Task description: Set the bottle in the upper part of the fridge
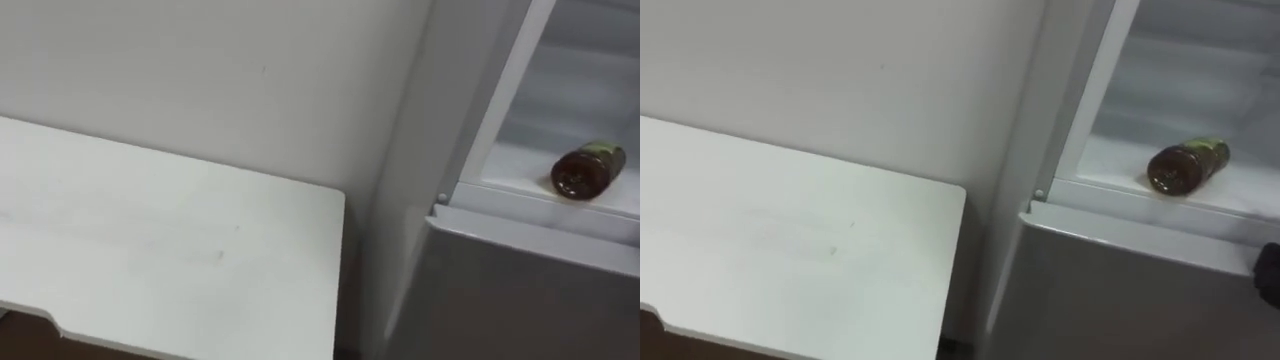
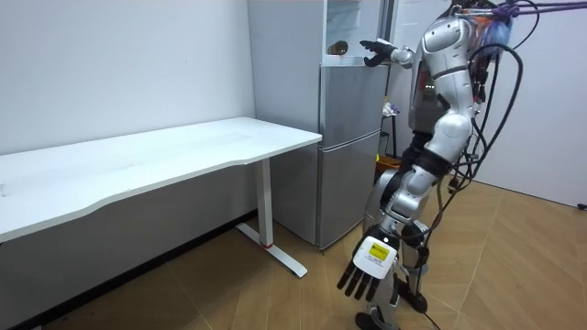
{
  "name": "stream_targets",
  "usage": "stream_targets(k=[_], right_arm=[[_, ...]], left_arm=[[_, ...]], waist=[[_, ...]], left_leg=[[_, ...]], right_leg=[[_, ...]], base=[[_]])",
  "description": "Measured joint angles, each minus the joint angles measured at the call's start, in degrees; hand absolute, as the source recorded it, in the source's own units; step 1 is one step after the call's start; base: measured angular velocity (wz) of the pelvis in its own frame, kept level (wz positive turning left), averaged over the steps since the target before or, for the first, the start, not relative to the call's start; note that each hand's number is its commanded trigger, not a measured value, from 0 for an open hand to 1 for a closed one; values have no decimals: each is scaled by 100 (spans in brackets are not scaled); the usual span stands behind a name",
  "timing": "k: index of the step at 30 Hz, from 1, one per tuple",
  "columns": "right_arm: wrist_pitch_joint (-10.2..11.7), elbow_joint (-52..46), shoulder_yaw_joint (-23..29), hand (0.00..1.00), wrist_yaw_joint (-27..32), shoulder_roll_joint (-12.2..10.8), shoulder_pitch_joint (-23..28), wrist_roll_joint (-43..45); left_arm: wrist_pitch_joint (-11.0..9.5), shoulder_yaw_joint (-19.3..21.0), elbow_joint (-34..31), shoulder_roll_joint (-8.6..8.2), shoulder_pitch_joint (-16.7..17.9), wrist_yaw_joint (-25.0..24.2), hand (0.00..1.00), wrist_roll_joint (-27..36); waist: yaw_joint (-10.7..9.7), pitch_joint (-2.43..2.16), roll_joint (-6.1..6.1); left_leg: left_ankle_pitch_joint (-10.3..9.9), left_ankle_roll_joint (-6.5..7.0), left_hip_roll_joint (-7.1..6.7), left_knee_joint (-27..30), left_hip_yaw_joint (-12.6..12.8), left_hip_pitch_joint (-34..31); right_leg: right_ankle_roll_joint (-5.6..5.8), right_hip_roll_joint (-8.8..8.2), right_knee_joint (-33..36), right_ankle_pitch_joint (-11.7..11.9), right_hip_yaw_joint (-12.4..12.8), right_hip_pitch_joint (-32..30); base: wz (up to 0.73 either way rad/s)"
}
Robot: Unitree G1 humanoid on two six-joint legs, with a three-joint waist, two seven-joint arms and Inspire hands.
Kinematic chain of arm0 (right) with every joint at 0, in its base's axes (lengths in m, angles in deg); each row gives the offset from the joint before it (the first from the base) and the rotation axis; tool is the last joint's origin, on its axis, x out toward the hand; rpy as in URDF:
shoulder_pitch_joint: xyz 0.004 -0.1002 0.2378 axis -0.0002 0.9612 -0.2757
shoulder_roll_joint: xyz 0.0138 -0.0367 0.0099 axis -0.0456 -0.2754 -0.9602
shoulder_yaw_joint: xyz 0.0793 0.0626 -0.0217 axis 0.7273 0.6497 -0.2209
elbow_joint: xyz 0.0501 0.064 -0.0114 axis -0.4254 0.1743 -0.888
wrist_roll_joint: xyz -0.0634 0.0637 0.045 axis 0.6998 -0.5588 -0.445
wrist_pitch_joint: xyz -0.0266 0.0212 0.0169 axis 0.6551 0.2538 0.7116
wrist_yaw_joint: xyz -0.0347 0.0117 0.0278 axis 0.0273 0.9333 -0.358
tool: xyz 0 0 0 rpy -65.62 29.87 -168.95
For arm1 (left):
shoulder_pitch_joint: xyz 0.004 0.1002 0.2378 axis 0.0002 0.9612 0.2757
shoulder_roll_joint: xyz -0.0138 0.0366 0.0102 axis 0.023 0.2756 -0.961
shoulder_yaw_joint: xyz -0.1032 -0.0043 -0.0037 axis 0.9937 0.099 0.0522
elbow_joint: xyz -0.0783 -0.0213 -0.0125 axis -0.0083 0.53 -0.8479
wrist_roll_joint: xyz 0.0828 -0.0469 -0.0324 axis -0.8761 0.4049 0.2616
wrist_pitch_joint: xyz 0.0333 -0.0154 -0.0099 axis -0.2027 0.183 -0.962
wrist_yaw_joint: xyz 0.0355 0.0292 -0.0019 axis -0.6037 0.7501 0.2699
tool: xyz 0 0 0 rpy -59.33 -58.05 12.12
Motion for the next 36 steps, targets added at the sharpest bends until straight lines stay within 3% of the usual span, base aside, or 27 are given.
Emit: stream_targets(k=[6,12,16,19,20,23,26,29,32,36], right_arm=[[61,-289,33,0,594,1,35,4],[270,-1100,379,0,938,-141,189,-85],[543,-1859,503,0,1070,-634,619,-1263],[578,-2135,706,0,1058,-1103,718,-2191],[595,-2136,735,0,1054,-1166,723,-2340],[687,-2318,978,0,902,-1538,894,-3410],[870,-2457,949,0,798,-1868,1072,-4087],[953,-2454,938,0,641,-2159,1200,-4670],[1002,-2455,938,0,610,-2446,1454,-5063],[1005,-2313,945,0,481,-2631,1600,-5236]], left_arm=[[-125,0,75,-46,8,19,0,1],[-230,-6,261,-194,34,23,0,7],[-351,-16,372,-338,113,32,0,149],[-390,-16,520,-471,108,31,0,201],[-391,-17,544,-492,108,31,0,201],[-462,-24,623,-639,115,30,0,166],[-507,-142,688,-671,111,31,0,147],[-650,-245,801,-677,108,33,0,149],[-672,-242,916,-713,112,33,0,142],[-674,-241,916,-758,138,-5,0,109]], waist=[[-134,-3,12],[-276,-7,208],[-329,1,304],[-457,-9,335],[-480,-11,343],[-507,-23,478],[-594,-18,601],[-645,-29,701],[-687,-5,787],[-797,-7,801]], left_leg=[[6,-3,-11,-100,60,19],[6,-3,-15,-193,77,152],[24,-34,-25,-419,154,408],[24,-35,-25,-430,156,420],[24,-35,-25,-428,162,430],[12,-33,-22,-413,252,496],[9,-31,-34,-452,259,492],[10,-30,-38,-452,294,512],[10,-29,-53,-464,318,572],[18,-21,-107,-478,328,620]], right_leg=[[1,-2,-2,-1,7,-81],[7,-4,-9,-4,2,-7],[46,0,-11,-30,-1,118],[60,1,-8,-39,2,139],[60,2,-7,-39,9,136],[60,1,-2,-39,14,119],[60,-3,-3,-39,64,139],[64,-2,-6,-43,141,145],[67,-17,-5,-66,149,189],[33,-66,-18,-171,142,208]], base=[[-4],[-4],[-8],[-1],[-9],[-14],[-2],[-5],[-1],[2]])
